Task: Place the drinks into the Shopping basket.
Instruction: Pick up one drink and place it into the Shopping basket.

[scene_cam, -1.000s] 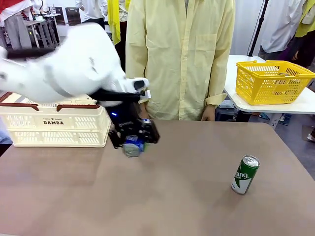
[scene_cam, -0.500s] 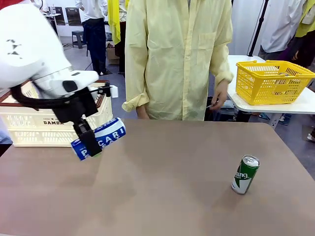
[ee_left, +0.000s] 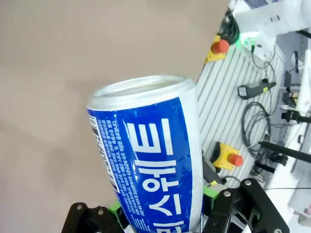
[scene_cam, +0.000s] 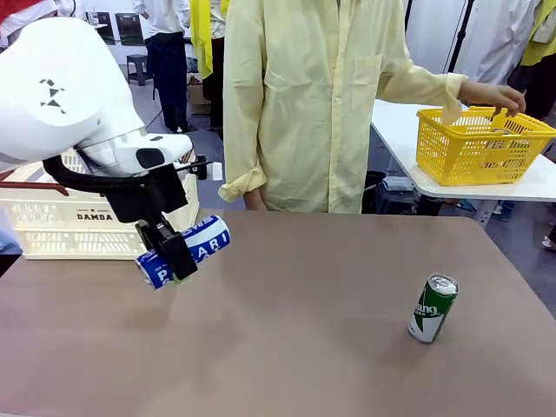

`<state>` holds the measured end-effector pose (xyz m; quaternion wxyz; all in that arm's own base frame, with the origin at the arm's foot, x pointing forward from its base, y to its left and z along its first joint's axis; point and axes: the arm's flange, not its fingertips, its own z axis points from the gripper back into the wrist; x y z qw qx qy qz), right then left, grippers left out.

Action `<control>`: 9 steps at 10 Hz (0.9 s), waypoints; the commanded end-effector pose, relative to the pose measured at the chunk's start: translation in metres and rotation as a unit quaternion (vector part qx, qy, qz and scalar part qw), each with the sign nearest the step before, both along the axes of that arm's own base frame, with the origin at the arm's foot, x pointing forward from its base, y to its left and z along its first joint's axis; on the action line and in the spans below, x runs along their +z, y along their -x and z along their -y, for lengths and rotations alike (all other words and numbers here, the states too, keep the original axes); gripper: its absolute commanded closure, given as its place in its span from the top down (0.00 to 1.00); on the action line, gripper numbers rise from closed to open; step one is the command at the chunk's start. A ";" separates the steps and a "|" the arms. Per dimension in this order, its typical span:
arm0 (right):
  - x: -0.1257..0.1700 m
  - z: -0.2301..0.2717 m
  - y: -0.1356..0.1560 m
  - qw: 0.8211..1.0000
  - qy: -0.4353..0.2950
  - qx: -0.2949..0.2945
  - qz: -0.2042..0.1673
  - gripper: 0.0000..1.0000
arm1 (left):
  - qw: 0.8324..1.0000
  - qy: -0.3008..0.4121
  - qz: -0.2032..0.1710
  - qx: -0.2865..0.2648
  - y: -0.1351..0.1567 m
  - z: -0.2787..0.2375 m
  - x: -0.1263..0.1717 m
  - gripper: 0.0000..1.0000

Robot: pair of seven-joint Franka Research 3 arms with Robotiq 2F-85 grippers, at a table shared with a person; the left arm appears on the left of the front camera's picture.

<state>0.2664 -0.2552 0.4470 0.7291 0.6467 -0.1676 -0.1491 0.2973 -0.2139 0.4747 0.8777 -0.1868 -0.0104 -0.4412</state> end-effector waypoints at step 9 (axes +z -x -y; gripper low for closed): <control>0.004 0.000 0.001 1.000 -0.006 0.000 -0.001 1.00 | 0.942 -0.059 0.012 0.331 -0.258 -0.170 0.043 0.00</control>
